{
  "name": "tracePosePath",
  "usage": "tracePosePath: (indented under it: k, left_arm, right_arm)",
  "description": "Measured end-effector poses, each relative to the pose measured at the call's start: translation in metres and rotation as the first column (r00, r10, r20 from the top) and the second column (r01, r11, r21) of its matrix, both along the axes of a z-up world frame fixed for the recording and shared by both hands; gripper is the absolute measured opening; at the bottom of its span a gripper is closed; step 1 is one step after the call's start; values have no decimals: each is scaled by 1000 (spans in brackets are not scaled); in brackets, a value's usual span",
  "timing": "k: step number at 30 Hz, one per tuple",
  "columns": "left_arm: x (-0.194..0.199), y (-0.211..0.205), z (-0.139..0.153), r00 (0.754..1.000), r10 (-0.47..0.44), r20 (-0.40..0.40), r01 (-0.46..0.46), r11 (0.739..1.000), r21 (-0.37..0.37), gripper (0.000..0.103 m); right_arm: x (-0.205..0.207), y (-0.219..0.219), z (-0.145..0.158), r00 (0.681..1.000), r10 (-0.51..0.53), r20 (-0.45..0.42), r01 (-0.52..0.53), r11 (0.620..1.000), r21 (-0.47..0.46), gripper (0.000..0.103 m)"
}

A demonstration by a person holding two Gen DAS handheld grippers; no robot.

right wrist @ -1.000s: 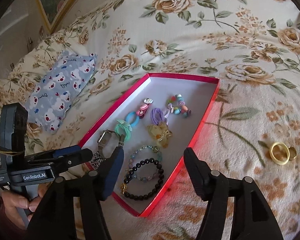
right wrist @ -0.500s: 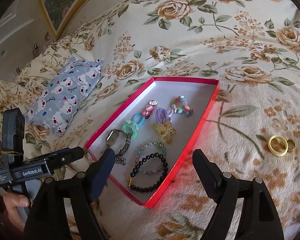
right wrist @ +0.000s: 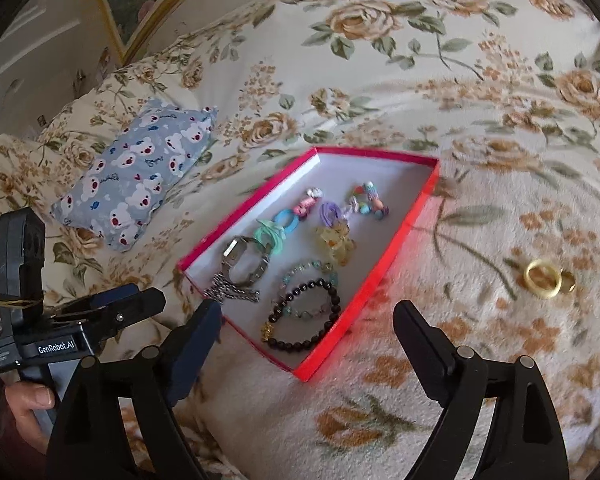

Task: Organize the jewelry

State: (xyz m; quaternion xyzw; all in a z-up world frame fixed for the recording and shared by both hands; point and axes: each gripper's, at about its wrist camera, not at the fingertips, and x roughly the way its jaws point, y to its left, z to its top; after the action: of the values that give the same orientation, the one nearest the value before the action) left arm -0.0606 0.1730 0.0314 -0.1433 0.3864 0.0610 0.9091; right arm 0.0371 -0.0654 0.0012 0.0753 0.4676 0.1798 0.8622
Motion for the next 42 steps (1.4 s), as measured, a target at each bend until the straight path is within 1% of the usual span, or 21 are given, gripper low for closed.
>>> tracePosePath:
  k: [1, 3, 4, 6, 7, 9, 11, 14, 17, 19, 21, 24, 26, 28, 32, 36, 39, 42]
  left_arm:
    - [-1, -2, 8, 1000, -11, 17, 11, 1000, 6, 100]
    - [-4, -4, 22, 998, -36, 49, 35, 999, 19, 101]
    - [-5, -5, 31, 997, -46, 69, 44, 998, 33, 102]
    - [-8, -6, 48, 993, -61, 104, 53, 996, 72, 102]
    - [-8, -7, 55, 992, -65, 112, 53, 994, 100, 102]
    - [-11, -9, 55, 993, -52, 106, 37, 989, 141, 102]
    - [-14, -10, 49, 996, -26, 90, 10, 985, 171, 102]
    - [-20, -15, 37, 995, 23, 97, -42, 980, 197, 102]
    - [-20, -26, 21, 995, 68, 67, -84, 961, 263, 102]
    - [-22, -35, 12, 995, 81, 56, -94, 950, 296, 102]
    - [-18, -49, 10, 995, 81, 52, -93, 943, 320, 102]
    - [-16, -62, 6, 995, 97, 32, -102, 927, 362, 102]
    - [-16, -68, 5, 994, 102, 24, -104, 925, 365, 102]
    - [-16, -70, 5, 995, 101, 9, -97, 931, 353, 102]
    - [-20, -72, 12, 994, 111, -13, -100, 935, 341, 102]
    - [-21, -72, 18, 994, 103, -33, -86, 941, 327, 102]
    - [-22, -72, 21, 995, 98, -32, -83, 943, 322, 102]
    - [-24, -72, 23, 995, 98, -29, -83, 939, 333, 102]
  right_arm:
    - [1, 1, 9, 1000, 11, 12, -11, 1000, -9, 92]
    - [4, 3, 24, 999, 28, 31, -28, 999, -20, 98]
    - [6, 6, 37, 998, 41, 50, -39, 999, -38, 99]
    - [9, 9, 56, 994, 58, 94, -52, 996, -66, 103]
    - [9, 11, 70, 989, 65, 134, -55, 995, -82, 103]
    - [9, 11, 82, 983, 53, 177, -35, 994, -100, 103]
    - [7, 10, 87, 976, 41, 214, -17, 994, -112, 103]
    - [2, 7, 75, 976, 13, 217, 13, 993, -120, 103]
    - [-1, 5, 51, 985, -3, 174, 21, 994, -104, 103]
    - [-3, 5, 37, 990, -11, 144, 24, 995, -94, 103]
    - [-6, 7, 24, 993, -8, 120, 19, 995, -97, 103]
    - [-12, 11, 11, 995, 6, 100, 8, 991, -130, 103]
    - [-15, 11, 8, 995, 7, 102, 8, 989, -145, 103]
    - [-17, 9, 8, 995, 2, 104, 14, 988, -152, 103]
    - [-19, 5, 11, 993, -8, 116, 27, 987, -161, 103]
    - [-20, 6, 13, 992, 3, 124, 20, 983, -184, 103]
    - [-21, 7, 15, 991, 13, 133, 14, 980, -198, 103]
    - [-22, 8, 18, 990, 21, 142, 7, 980, -198, 103]
